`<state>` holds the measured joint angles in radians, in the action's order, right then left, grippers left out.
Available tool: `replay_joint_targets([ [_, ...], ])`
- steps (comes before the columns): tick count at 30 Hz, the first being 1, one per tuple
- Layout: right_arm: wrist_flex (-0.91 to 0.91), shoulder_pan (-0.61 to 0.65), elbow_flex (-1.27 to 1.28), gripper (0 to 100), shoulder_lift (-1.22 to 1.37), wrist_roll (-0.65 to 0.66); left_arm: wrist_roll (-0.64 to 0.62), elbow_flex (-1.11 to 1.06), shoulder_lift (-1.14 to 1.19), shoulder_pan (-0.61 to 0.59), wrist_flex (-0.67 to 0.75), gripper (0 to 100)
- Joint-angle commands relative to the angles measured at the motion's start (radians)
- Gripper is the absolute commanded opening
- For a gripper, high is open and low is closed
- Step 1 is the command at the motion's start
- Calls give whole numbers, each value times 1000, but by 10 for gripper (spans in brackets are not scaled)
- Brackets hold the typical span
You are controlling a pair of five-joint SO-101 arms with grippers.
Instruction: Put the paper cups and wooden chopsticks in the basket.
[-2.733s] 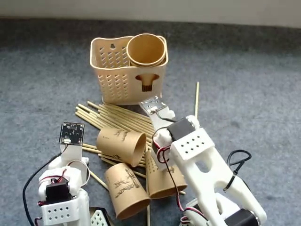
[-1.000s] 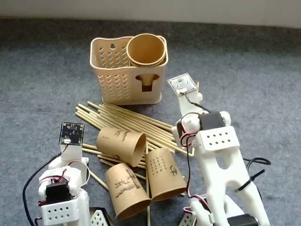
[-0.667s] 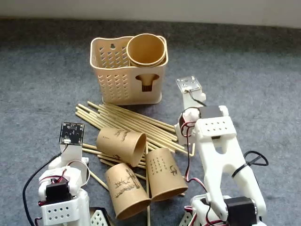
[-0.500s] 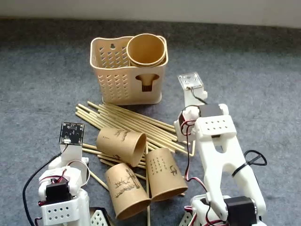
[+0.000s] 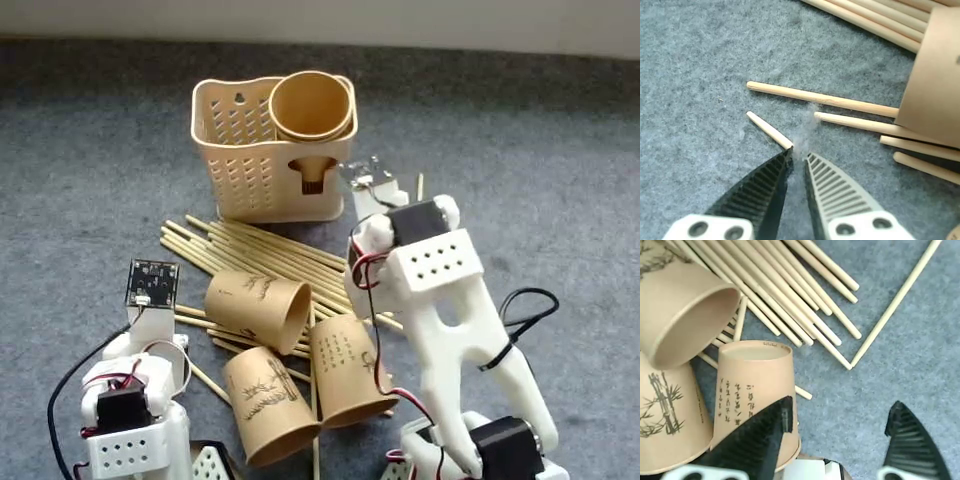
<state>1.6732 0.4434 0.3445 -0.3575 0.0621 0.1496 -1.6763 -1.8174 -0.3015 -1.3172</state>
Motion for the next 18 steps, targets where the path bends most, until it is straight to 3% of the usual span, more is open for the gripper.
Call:
replay_joint_targets([
  [1, 18, 70, -36, 298, -33, -46, 2, -19, -4, -7, -5, 53],
  [11, 10, 197, 131, 298, -292, -97, 2, -19, -4, -7, -5, 53],
  [18, -200, 211, 334, 299, -252, -97, 2, -19, -4, -7, -5, 53],
])
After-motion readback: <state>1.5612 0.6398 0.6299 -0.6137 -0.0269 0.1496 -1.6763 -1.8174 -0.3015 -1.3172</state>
